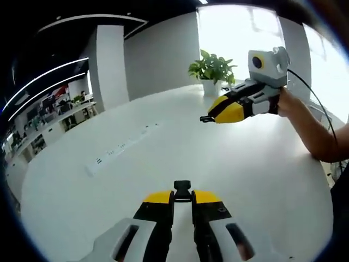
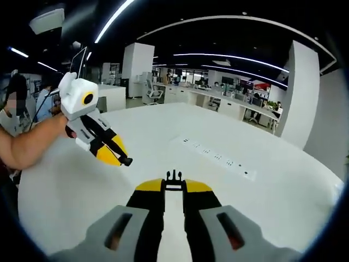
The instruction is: Snap the two parts of the plastic buckle together until the buckle closes and remains connected.
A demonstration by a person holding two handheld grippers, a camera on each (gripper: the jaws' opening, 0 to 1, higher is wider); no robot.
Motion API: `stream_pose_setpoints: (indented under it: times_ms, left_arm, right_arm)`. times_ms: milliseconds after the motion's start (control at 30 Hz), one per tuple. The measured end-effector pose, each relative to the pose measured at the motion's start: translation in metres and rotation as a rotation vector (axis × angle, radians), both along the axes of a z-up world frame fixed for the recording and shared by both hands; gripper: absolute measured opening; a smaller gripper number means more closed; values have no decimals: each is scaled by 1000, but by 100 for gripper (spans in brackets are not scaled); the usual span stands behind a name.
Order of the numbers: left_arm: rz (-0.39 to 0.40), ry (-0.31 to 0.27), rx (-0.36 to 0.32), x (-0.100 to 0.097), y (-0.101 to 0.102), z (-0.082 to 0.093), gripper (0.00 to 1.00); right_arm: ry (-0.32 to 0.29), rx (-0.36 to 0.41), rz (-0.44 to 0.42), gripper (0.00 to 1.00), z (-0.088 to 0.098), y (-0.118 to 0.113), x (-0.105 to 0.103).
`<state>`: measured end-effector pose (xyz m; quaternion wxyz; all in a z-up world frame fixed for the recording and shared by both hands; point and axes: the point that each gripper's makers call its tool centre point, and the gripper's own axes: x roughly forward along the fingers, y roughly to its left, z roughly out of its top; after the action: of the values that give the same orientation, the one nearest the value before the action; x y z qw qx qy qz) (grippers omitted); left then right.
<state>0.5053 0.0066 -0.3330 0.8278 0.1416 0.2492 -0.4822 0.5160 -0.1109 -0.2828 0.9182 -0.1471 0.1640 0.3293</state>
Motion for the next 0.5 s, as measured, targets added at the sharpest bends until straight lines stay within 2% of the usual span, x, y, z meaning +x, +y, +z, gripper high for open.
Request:
stream_pose_setpoints:
  times_ms: [500]
  left_arm:
    - [-5, -2, 17, -24, 9, -5, 11]
  right_arm:
    - [4, -8, 3, 11, -8, 2, -21]
